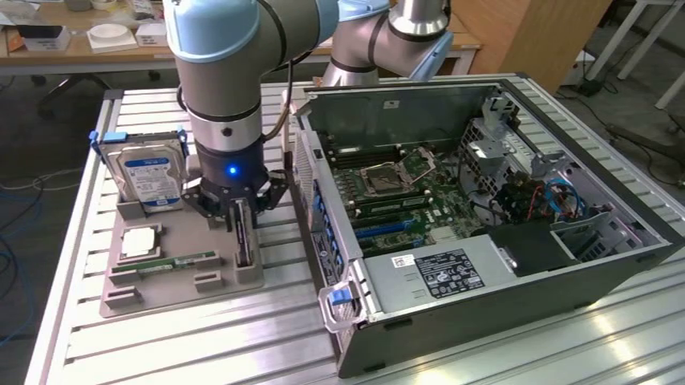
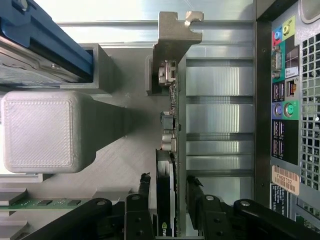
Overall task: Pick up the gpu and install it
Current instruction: 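Pick up the gpu and move the gpu toward the slot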
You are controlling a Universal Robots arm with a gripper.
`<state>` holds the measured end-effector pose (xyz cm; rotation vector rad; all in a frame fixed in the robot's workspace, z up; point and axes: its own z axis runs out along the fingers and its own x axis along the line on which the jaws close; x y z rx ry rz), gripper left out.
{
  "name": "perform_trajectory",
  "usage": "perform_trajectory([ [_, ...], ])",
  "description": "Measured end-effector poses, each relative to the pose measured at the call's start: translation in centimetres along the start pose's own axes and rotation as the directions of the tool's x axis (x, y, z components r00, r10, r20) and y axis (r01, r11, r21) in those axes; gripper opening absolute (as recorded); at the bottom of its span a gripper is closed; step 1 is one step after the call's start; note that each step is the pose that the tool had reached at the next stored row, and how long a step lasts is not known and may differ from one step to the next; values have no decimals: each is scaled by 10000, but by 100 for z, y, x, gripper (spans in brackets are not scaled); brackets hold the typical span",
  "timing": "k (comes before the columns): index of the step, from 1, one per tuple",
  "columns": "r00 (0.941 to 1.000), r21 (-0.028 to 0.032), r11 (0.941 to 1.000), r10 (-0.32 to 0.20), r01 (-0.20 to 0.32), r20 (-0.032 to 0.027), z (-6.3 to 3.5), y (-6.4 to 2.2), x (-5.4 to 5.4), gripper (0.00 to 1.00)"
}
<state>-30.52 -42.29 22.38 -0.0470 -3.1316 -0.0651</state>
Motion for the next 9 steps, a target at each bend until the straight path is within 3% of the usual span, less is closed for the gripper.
perform_trajectory([
  [1,10000,1,10000,0,0,0,0,0,0,42],
  [5,10000,0,10000,0,0,0,0,0,0,40],
  [6,10000,0,10000,0,0,0,0,0,0,33],
  [9,10000,0,10000,0,0,0,0,0,0,33],
])
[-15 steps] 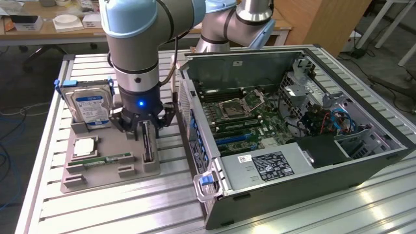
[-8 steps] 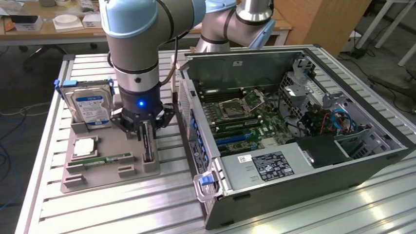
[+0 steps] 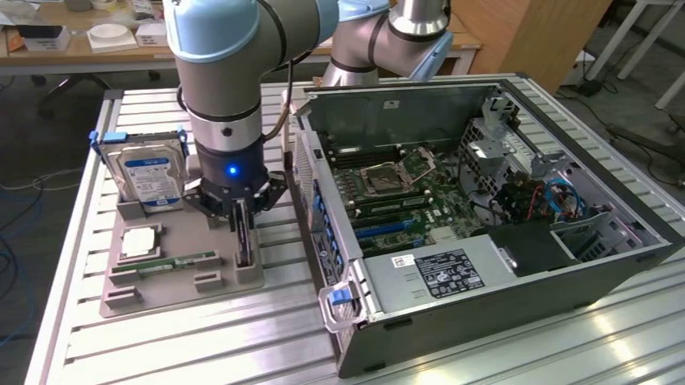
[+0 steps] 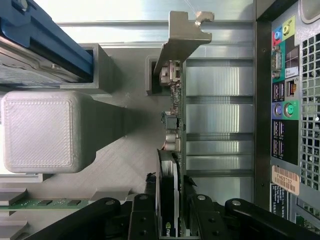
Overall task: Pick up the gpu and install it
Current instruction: 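Pick up the gpu and move the gpu toward the slot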
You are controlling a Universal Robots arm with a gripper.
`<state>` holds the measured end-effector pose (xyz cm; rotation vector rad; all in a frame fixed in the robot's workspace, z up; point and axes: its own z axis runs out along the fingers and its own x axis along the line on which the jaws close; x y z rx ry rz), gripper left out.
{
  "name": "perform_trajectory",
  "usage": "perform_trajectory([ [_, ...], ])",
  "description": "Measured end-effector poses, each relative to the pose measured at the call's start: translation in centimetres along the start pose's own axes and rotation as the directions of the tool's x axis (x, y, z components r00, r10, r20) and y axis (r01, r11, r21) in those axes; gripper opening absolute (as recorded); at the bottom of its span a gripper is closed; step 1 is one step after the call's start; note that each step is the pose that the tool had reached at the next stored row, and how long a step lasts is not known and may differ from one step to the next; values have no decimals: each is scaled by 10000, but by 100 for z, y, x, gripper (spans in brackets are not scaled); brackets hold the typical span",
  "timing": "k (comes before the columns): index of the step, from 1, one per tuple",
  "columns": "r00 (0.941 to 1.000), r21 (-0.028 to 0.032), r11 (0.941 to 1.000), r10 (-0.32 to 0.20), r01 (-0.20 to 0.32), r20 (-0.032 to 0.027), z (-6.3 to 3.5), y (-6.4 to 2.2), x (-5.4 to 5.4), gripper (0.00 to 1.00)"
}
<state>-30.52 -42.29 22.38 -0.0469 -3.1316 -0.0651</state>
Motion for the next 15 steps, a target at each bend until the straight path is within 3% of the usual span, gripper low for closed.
perform_trajectory([
  [12,10000,1,10000,0,0,2,4,-1,26,33],
  [14,10000,5,10000,1,-1,-3,4,-1,27,32],
  [15,10000,8,10000,0,0,-2,5,-1,26,26],
])
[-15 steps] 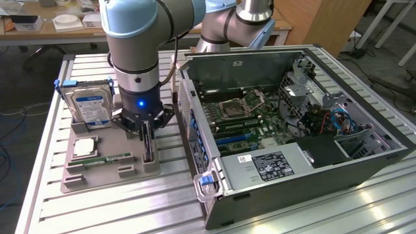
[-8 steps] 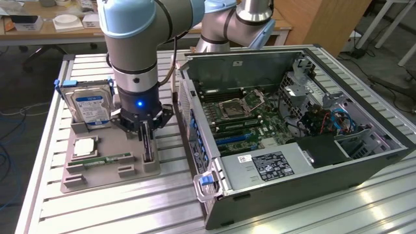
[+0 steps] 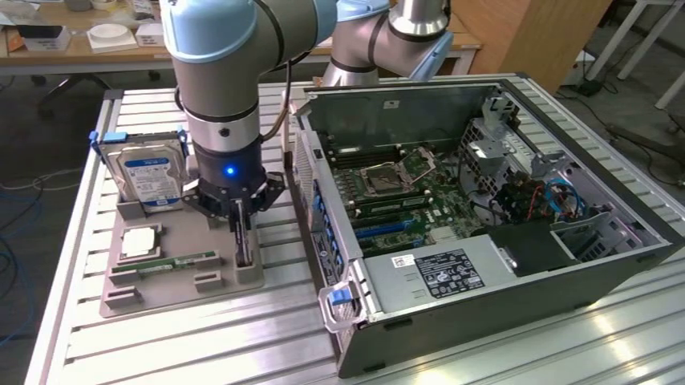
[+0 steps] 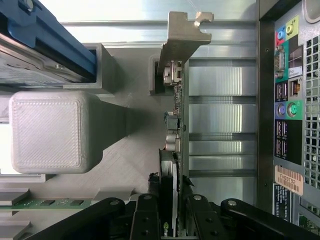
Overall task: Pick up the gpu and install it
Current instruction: 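Pick up the gpu and move the gpu toward the slot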
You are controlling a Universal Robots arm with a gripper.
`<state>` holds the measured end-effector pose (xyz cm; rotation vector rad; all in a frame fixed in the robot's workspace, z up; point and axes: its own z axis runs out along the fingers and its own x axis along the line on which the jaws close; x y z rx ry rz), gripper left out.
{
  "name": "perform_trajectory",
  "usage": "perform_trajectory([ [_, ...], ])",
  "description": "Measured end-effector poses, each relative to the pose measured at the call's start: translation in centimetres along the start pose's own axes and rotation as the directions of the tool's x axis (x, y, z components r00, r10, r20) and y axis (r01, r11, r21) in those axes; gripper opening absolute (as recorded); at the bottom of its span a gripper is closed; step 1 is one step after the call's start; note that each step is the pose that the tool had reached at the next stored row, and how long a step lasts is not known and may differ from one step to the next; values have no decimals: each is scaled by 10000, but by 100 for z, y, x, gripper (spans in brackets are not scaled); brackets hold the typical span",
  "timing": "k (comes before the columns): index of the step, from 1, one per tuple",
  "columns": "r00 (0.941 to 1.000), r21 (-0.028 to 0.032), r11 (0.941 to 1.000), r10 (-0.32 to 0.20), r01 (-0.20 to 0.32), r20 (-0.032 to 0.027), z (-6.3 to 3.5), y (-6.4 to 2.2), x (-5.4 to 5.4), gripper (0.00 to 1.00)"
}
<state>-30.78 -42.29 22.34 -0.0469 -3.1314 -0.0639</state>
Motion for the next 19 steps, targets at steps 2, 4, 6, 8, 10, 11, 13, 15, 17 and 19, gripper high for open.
perform_trajectory([
  [2,10000,3,10000,0,0,3,1,0,0,26],
  [4,10000,3,10000,0,0,3,2,0,0,26],
  [6,10000,3,10000,0,0,4,2,0,0,26],
  [8,10000,3,10000,0,0,3,1,0,0,26],
  [10,10000,2,10000,0,0,4,2,0,0,26],
  [11,10000,1,10000,0,0,6,1,1,-1,26],
  [13,10000,-2,10000,0,0,10,-5,1,-1,26],
  [15,10000,2,10000,0,0,3,-13,1,0,26],
  [17,10000,3,10000,0,0,3,-22,1,0,26],
  [19,10000,2,10000,0,0,4,-34,1,0,26],
])
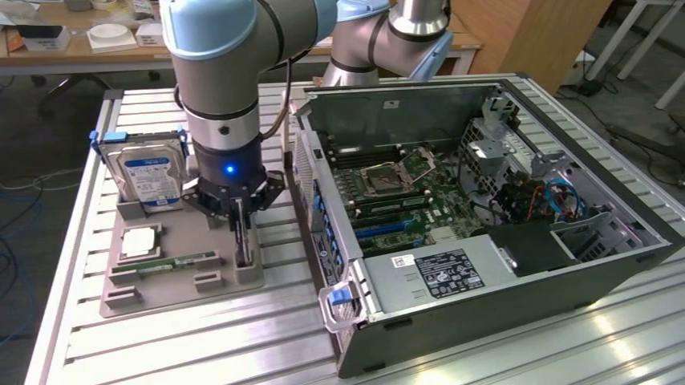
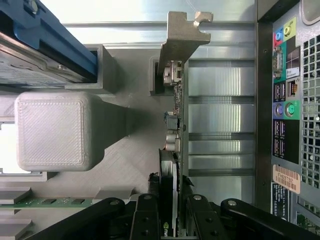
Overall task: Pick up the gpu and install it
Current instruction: 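Pick up the gpu and move the gpu toward the slot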
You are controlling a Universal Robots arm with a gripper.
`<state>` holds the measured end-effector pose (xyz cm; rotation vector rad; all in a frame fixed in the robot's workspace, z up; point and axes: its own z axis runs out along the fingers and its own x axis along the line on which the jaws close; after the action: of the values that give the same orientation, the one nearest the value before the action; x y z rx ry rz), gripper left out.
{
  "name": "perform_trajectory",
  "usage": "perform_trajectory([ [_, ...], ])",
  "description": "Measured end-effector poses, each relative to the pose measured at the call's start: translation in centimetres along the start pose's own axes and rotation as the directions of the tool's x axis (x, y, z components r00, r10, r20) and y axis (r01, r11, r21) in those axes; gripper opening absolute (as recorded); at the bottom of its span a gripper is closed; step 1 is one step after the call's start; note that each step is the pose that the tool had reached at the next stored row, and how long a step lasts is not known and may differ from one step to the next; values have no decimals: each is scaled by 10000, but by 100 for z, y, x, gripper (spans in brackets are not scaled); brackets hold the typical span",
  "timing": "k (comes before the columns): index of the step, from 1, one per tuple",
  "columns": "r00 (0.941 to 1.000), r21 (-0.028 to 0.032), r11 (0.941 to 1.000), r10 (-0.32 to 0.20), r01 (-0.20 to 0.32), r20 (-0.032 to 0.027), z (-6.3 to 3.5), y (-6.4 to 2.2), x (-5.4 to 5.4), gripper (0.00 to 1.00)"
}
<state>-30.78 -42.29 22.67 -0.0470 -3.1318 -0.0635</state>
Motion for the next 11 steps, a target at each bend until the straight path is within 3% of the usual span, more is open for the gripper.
perform_trajectory([
  [11,10000,-8,10000,0,0,1,-44,2,0,26],
])
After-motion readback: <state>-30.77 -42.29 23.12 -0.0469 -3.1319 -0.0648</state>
